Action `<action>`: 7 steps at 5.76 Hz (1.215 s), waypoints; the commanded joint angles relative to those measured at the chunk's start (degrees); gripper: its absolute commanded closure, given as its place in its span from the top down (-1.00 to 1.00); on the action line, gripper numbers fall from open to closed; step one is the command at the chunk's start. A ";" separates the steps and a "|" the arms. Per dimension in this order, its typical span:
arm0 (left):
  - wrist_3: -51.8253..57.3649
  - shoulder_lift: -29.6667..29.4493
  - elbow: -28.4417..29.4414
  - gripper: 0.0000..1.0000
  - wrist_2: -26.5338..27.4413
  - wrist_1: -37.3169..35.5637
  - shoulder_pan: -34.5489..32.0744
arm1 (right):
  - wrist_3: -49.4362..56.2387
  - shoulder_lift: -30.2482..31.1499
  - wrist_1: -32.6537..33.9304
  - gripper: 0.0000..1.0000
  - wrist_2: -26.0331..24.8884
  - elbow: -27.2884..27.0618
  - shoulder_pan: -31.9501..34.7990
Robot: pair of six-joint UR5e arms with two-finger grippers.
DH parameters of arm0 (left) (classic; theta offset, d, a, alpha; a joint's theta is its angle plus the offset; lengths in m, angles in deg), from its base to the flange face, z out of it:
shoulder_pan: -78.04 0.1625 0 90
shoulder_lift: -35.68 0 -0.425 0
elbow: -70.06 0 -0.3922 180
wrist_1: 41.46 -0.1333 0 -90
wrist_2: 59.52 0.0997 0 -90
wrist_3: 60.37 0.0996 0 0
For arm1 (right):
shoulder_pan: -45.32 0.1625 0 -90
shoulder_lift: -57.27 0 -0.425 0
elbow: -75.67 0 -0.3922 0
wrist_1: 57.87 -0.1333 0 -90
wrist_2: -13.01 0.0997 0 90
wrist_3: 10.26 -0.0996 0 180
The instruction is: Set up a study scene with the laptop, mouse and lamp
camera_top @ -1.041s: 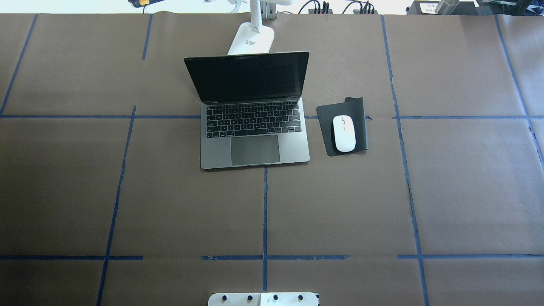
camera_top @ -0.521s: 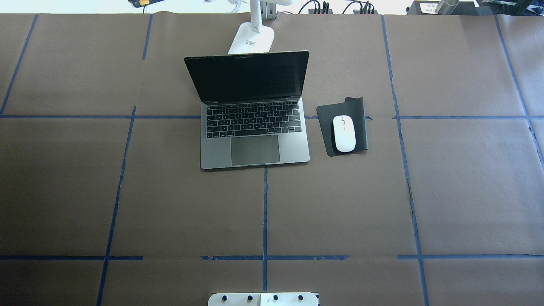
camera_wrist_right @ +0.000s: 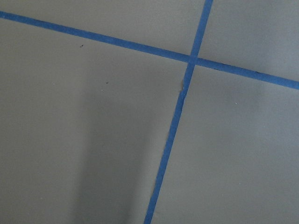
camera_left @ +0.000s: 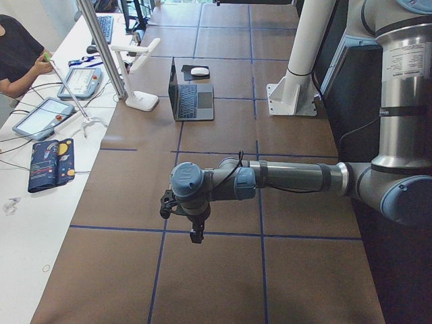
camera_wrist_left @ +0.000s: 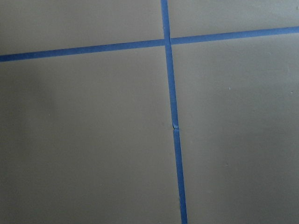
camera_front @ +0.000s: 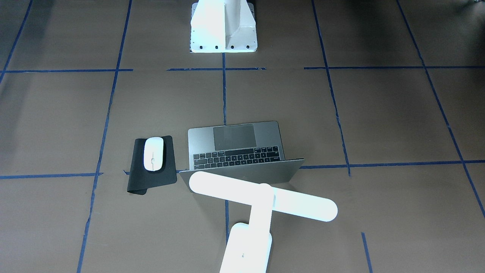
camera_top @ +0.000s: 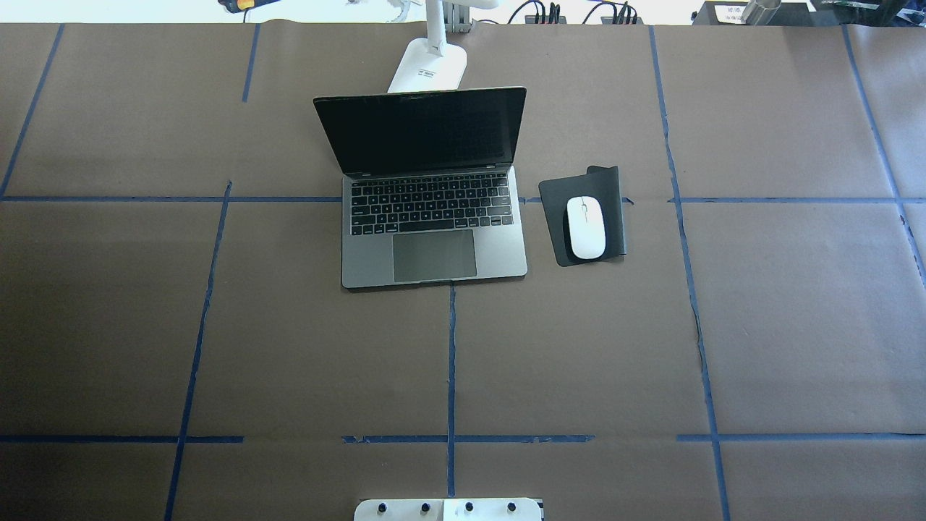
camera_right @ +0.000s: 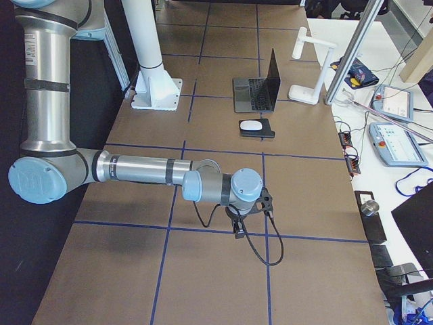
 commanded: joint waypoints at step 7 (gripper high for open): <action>0.54 -1.40 -1.49 1.00 0.09 -4.43 -3.67 | 5.74 -0.77 7.88 1.00 -4.22 -3.25 1.80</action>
